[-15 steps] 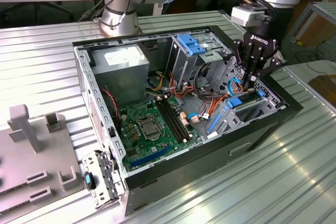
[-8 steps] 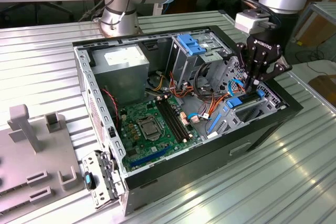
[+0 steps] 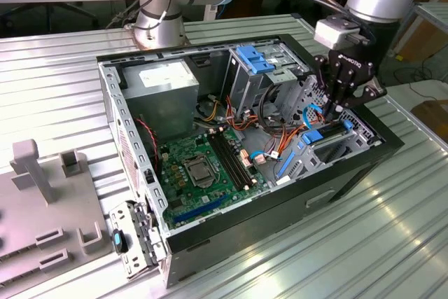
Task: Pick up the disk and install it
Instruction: 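Insert the second disk wire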
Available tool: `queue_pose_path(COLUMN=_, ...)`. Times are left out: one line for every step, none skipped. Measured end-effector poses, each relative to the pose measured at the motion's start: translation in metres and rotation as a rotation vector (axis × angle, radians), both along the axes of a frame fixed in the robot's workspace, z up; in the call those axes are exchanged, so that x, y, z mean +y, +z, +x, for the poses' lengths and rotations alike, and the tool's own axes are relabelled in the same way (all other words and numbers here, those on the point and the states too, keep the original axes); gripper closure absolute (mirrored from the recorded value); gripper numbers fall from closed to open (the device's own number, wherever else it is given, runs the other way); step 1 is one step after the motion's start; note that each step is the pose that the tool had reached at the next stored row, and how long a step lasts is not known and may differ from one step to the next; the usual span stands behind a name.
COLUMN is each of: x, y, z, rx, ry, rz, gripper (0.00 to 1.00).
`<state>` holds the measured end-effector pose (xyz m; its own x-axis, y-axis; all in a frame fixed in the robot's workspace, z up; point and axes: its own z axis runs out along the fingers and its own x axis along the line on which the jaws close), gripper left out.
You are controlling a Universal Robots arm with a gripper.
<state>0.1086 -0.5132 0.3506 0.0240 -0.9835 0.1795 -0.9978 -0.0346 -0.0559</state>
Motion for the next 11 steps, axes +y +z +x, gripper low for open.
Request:
queue_pose_path(x=-0.0002, y=0.0000, z=-0.0007, rx=-0.0027, ry=0.002, rz=0.0002, gripper=0.84)
queue_pose_path(x=-0.0004, y=0.0000, z=-0.0015, rx=-0.0039, ry=0.003, rz=0.0005, gripper=0.84)
queue_pose_path(x=-0.0008, y=0.0001, z=-0.0025, rx=-0.0043, ry=0.004, rz=0.0008, gripper=0.84)
queue_pose_path(x=-0.0017, y=0.0000, z=-0.0039, rx=-0.0045, ry=0.007, rz=0.0030, gripper=0.84)
queue_pose_path(x=-0.0024, y=0.0000, z=-0.0045, rx=-0.0045, ry=0.007, rz=0.0049, gripper=0.84)
queue_pose_path(x=-0.0045, y=-0.0001, z=-0.0053, rx=-0.0050, ry=0.009, rz=0.0086, gripper=0.84)
queue_pose_path(x=-0.0059, y=-0.0003, z=-0.0055, rx=-0.0053, ry=0.009, rz=0.0097, gripper=0.84)
queue_pose_path(x=-0.0067, y=-0.0003, z=-0.0055, rx=-0.0056, ry=0.009, rz=0.0106, gripper=0.84)
queue_pose_path(x=-0.0088, y=-0.0003, z=-0.0056, rx=-0.0061, ry=0.009, rz=0.0148, gripper=0.84)
queue_pose_path(x=-0.0110, y=-0.0004, z=-0.0056, rx=-0.0070, ry=0.009, rz=0.0201, gripper=0.84)
queue_pose_path(x=-0.0121, y=-0.0004, z=-0.0056, rx=-0.0075, ry=0.009, rz=0.0234, gripper=0.84)
